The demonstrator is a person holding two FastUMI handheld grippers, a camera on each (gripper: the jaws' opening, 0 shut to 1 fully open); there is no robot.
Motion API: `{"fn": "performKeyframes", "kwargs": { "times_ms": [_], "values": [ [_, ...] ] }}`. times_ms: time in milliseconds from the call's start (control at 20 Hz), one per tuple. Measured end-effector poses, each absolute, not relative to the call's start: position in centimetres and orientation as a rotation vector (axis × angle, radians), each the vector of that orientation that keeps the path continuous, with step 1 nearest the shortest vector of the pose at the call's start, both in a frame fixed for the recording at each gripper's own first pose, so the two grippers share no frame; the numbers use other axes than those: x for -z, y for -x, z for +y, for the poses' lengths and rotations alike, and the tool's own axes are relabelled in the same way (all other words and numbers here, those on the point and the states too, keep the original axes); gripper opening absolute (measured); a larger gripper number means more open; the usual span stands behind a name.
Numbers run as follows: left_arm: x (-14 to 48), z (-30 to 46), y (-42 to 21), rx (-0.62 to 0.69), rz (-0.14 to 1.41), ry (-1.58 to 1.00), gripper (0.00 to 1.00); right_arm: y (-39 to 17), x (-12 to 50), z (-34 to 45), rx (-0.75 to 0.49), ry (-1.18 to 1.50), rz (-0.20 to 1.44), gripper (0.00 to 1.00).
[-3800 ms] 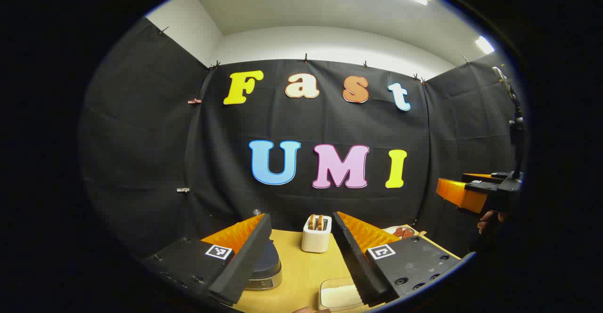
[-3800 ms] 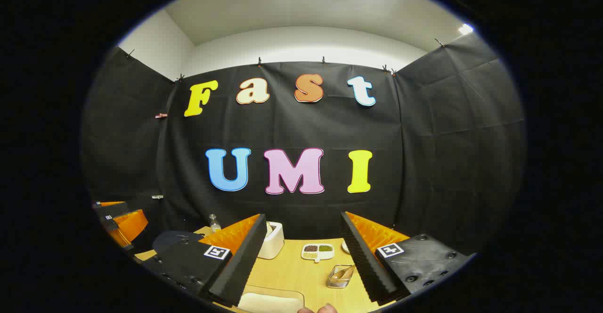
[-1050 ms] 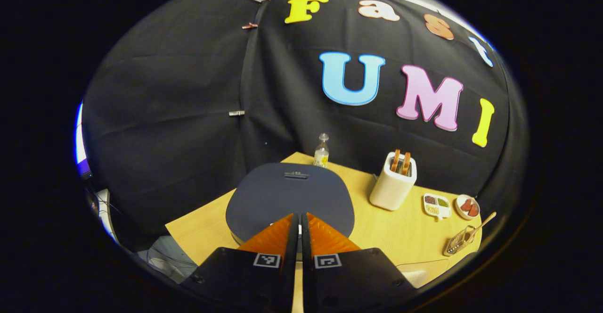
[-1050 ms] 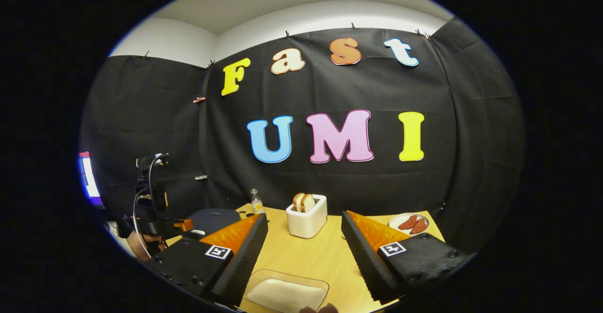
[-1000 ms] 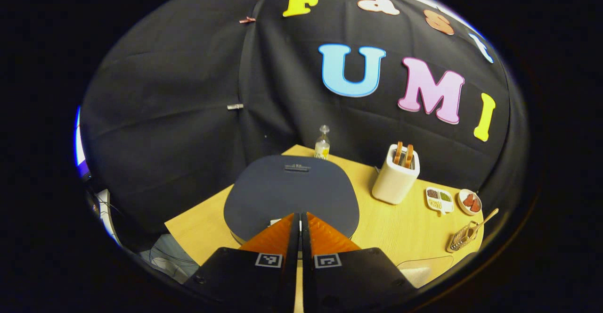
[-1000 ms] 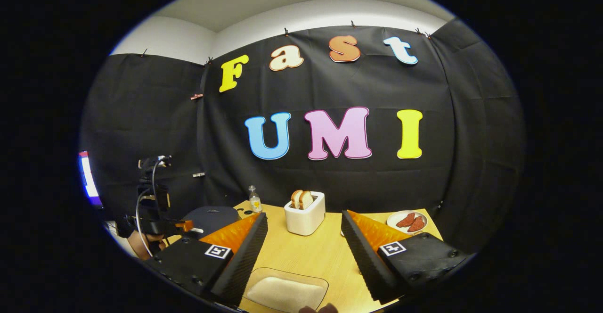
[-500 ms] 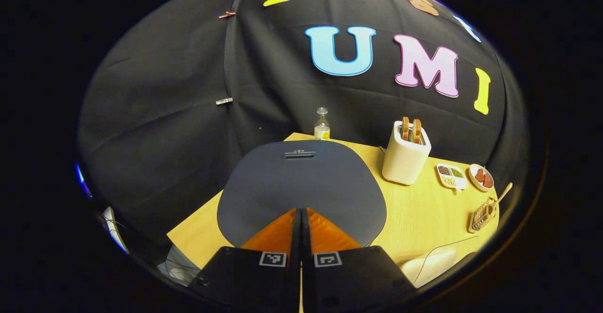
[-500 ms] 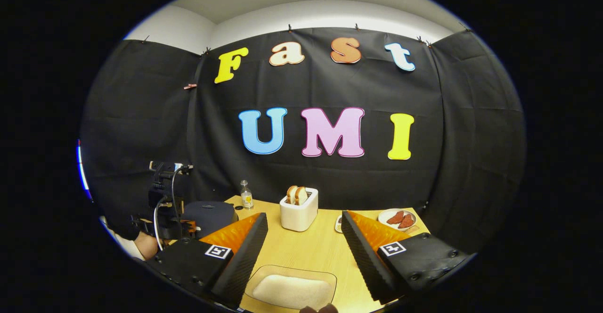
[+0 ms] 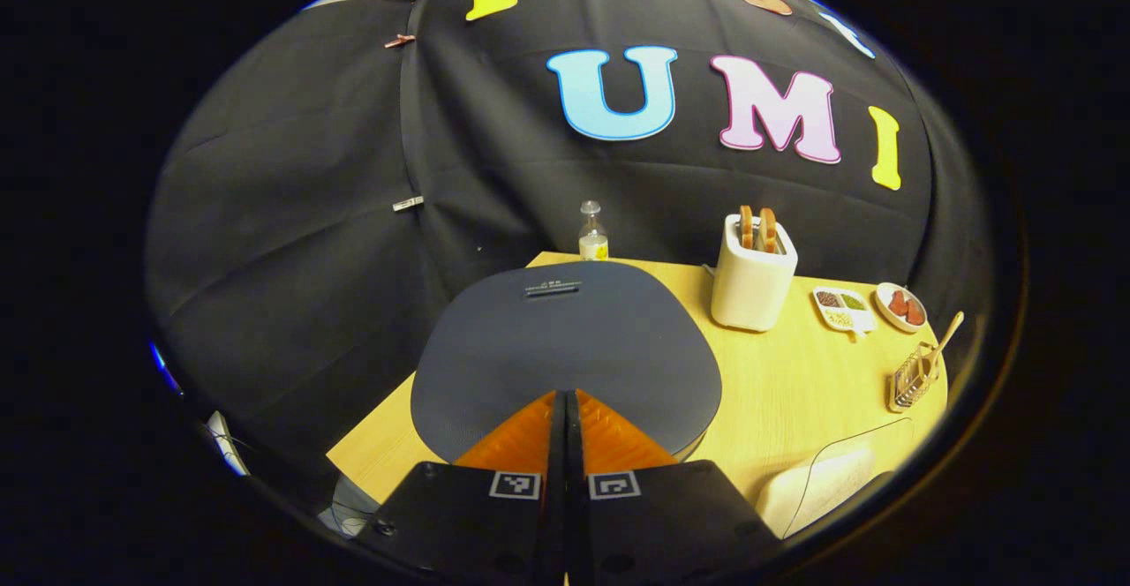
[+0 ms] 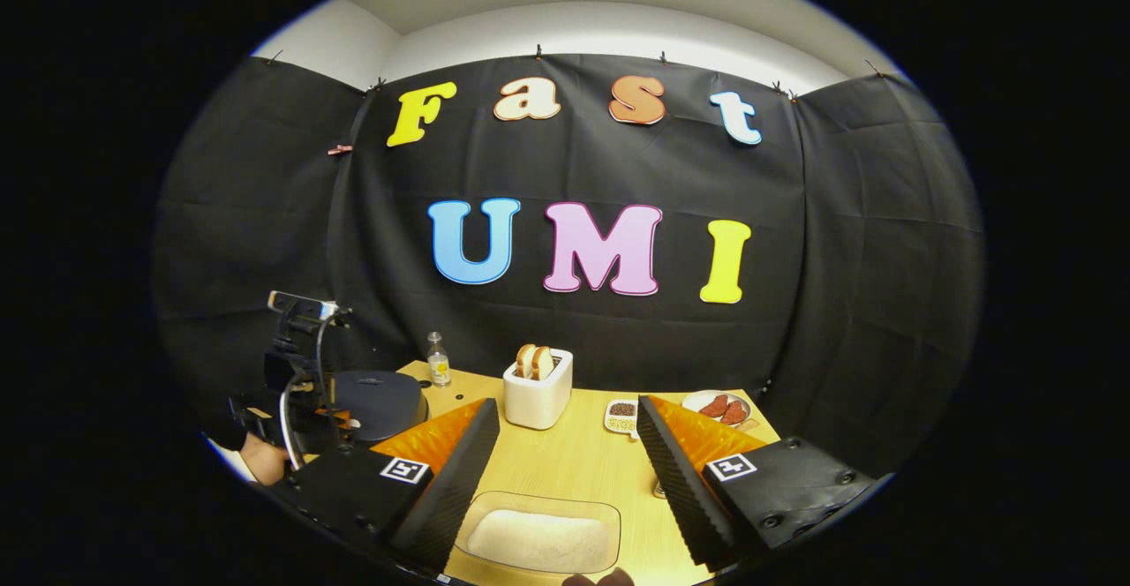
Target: Close the left gripper, press the button to open the rice cooker; take a wooden spoon from the chopstick holder with the right hand, scoop a spoonful of rice and pour it into the rice cooker, then put the wooden spoon back into the chopstick holder.
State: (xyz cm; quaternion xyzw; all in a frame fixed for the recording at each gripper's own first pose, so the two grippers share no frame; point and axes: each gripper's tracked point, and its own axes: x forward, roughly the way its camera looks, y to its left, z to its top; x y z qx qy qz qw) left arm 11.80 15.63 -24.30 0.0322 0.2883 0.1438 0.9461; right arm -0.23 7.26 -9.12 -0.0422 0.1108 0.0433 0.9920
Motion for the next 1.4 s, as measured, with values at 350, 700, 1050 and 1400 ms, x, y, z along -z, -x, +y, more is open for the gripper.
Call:
{"fn": "performKeyframes", "kwargs": {
  "times_ms": [350, 700, 1050, 1400],
  "values": [
    [14.9, 14.7, -12.7, -0.236, 0.348, -0.115, 0.06, -0.1, 9.6, 6.2, -0.072, 0.085, 0.235, 0.98],
    [13.8, 14.4, -11.5, -0.267, 0.353, -0.084, 0.05, -0.5, 9.8, 4.3, -0.077, 0.064, 0.232, 0.98],
    [11.8, 11.4, -8.8, -0.287, 0.341, -0.102, 0.05, -2.5, 11.6, -2.0, -0.040, 0.009, 0.266, 0.98],
    [9.9, 7.8, -5.2, -0.346, 0.331, -0.039, 0.05, -6.1, 16.4, -9.7, -0.016, -0.057, 0.337, 0.98]
  ]
}}
